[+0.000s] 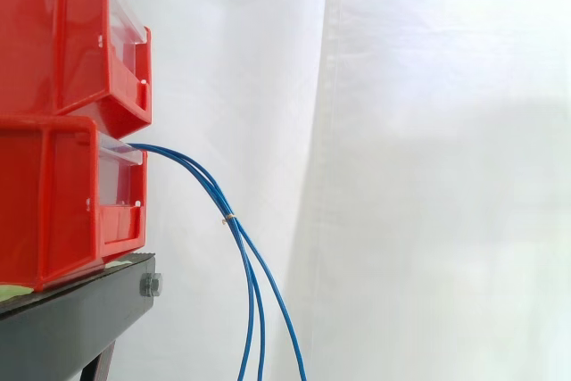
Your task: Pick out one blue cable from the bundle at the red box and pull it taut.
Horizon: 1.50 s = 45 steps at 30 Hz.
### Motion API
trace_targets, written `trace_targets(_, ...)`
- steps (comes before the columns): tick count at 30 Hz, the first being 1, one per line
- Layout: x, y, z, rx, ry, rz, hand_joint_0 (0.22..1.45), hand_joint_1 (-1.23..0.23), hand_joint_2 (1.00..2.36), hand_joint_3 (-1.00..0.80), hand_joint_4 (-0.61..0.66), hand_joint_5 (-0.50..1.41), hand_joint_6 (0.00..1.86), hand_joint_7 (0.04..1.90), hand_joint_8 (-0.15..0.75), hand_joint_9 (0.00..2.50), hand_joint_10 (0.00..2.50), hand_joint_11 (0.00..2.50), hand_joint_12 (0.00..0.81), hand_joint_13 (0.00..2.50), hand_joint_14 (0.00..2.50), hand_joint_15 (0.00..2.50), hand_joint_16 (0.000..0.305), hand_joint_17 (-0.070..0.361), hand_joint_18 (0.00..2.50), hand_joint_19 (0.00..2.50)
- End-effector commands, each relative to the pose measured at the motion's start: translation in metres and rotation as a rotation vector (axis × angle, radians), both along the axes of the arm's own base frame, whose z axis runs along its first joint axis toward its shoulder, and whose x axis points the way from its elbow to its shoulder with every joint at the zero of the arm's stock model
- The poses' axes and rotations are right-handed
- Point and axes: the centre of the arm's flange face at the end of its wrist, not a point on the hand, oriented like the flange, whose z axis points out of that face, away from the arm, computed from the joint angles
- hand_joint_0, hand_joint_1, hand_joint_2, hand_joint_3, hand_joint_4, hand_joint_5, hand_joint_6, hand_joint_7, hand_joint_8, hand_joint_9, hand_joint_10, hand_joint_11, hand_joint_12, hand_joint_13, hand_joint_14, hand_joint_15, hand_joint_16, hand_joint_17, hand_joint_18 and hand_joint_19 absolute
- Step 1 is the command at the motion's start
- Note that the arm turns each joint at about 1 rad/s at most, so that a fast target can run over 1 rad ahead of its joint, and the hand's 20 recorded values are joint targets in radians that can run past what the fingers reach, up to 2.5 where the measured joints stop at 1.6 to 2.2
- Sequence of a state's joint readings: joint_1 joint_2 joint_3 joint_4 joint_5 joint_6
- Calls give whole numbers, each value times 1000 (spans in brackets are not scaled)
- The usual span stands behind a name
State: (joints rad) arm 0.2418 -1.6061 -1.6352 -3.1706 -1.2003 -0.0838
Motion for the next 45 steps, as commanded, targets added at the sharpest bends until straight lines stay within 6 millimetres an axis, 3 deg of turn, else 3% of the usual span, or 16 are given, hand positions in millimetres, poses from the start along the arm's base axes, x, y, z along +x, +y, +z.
trace_targets(1, 3, 1, -6, -2, 10, 1, 514, -720, 1000, -500, 148, -230, 502, 719, 228, 464, 12, 320, 355, 477, 10, 249, 58, 130, 429, 547)
trace_targets(12, 32, 5, -54, -24, 72, -32, 506, -737, 1000, -500, 150, -229, 502, 718, 232, 469, 14, 339, 358, 494, 11, 266, 57, 127, 433, 548)
trace_targets(23, 75, 9, -108, -23, 20, -103, 509, -760, 1000, -500, 152, -229, 502, 717, 234, 465, 12, 338, 356, 494, 11, 269, 53, 118, 423, 532)
trace_targets(32, 89, 4, -110, -119, -45, -194, 505, -748, 1000, -500, 161, -224, 502, 718, 240, 481, 13, 343, 355, 502, 11, 278, 51, 116, 427, 536)
trace_targets(45, 122, 9, -149, -144, -22, -208, 502, -711, 1000, -500, 173, -219, 502, 720, 247, 522, 13, 354, 360, 552, 12, 306, 51, 116, 438, 560)
